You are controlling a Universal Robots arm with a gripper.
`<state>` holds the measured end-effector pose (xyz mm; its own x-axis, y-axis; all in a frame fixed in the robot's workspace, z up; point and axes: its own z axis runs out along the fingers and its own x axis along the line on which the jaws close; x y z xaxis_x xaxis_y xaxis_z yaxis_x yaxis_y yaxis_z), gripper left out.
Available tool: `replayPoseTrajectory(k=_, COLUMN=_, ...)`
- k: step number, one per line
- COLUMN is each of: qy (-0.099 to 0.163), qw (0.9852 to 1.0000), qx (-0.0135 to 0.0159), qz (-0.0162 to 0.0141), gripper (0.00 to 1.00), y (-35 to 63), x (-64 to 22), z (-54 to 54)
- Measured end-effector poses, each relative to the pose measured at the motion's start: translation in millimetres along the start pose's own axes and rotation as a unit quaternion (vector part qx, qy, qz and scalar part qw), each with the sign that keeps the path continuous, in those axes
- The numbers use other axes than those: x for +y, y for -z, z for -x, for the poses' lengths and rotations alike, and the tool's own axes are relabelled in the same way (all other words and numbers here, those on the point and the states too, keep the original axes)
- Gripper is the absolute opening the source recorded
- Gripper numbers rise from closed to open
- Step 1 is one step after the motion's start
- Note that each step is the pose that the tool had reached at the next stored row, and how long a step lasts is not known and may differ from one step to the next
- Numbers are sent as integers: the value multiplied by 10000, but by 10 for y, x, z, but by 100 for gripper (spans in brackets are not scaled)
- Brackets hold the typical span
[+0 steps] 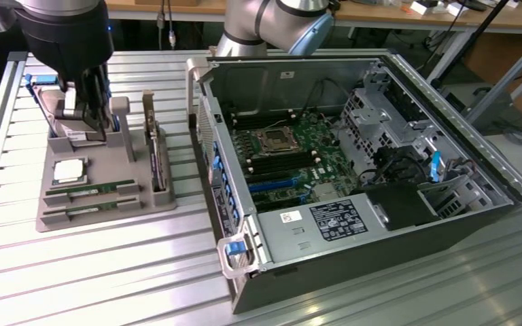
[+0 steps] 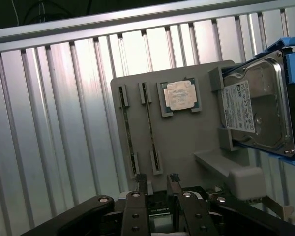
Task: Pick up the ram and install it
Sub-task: 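Pick up the ram and move it above insertion slot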
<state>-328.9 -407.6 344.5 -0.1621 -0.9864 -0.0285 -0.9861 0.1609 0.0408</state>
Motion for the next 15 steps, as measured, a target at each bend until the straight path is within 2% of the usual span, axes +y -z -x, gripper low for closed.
replayPoseTrajectory(k=3, qy=248, qw=9997, qx=9, qz=6, gripper=30, y=-4, x=0, z=0)
replayPoseTrajectory(k=6, qy=662, qw=9978, qx=26, qz=18, gripper=30, y=-5, x=0, z=0)
replayPoseTrajectory(k=11, qy=679, qw=9977, qx=27, qz=19, gripper=30, y=-22, x=-6, z=-27)
replayPoseTrajectory(k=15, qy=679, qw=9977, qx=28, qz=19, gripper=30, y=-31, x=-26, z=-149)
